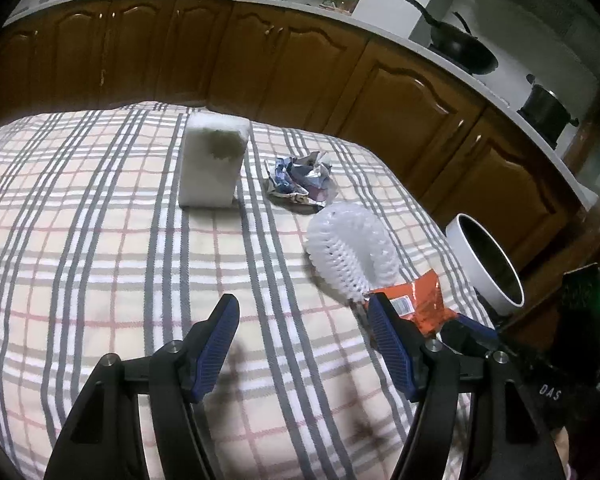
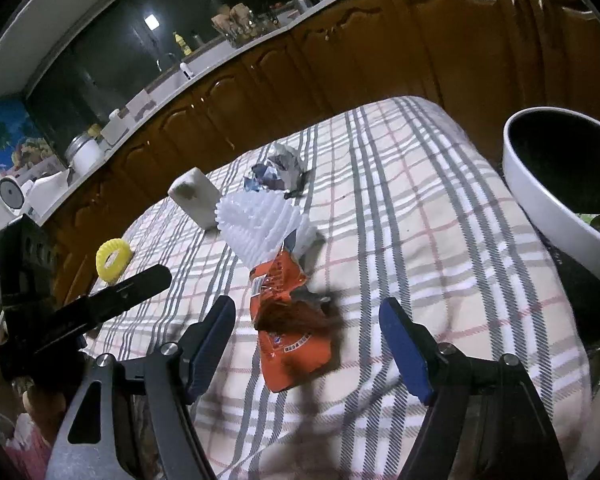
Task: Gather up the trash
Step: 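Grasp the white mesh foam sleeve with the left tool while the right tool grasps the orange wrapper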
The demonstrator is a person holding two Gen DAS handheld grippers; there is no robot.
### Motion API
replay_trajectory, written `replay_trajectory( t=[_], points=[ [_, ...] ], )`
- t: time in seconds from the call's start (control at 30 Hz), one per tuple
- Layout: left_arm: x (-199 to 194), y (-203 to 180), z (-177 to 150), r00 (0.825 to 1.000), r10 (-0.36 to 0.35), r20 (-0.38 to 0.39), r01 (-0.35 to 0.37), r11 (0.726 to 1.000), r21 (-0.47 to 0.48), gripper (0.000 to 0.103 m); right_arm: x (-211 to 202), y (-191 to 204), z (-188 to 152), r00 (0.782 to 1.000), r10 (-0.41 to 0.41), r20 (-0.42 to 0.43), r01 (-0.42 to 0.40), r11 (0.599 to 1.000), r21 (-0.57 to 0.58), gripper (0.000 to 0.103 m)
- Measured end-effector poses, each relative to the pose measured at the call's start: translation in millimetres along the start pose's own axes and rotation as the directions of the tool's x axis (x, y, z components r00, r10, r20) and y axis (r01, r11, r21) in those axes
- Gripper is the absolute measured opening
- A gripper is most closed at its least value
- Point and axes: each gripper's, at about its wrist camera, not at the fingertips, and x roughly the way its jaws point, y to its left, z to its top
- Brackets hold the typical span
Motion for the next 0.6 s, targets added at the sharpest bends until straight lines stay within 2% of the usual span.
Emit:
replay_trajectory(
  t=[0.1, 0.2, 0.27, 0.33, 0.43, 0.5, 0.57, 0.6],
  points=[
    [14, -1, 5, 1.0, -0.005, -0.018, 0.005, 1.0, 0.004, 0.066, 5, 0, 2, 1.0, 0.002, -0.011, -0.002, 1.0, 0.002, 0.075],
    [28, -4, 11, 0.999, -0.009, -0.03, 0.01, 1.0, 0.011, 0.066, 10, -1, 1, 1.0, 0.012, -0.028, -0.012, 1.0, 0.004, 0.065],
    [37, -5, 15, 0.999, -0.009, -0.035, 0.01, 1.0, 0.012, 0.066, 15, -2, 1, 0.999, 0.024, -0.047, -0.024, 1.0, 0.005, 0.048],
    [49, -8, 21, 0.999, -0.016, -0.04, 0.016, 1.0, 0.008, 0.065, 19, 0, 1, 0.997, 0.045, -0.066, -0.046, 0.999, 0.001, 0.035],
    [67, -14, 26, 0.998, -0.028, -0.054, 0.028, 1.0, 0.011, 0.064, 18, 5, 0, 0.997, 0.045, -0.07, -0.047, 0.998, -0.029, 0.028],
    [80, -18, 28, 0.998, -0.028, -0.065, 0.029, 0.999, 0.025, 0.054, 16, 6, 0, 0.997, 0.038, -0.067, -0.041, 0.998, -0.044, 0.025],
    [92, -22, 28, 0.995, -0.037, -0.092, 0.04, 0.999, 0.035, 0.032, 13, 3, 0, 0.998, 0.034, -0.06, -0.037, 0.999, -0.04, 0.023],
    [96, -23, 27, 0.994, -0.042, -0.101, 0.046, 0.998, 0.037, 0.026, 10, 0, 0, 0.998, 0.031, -0.055, -0.033, 0.999, -0.034, 0.023]
  ],
)
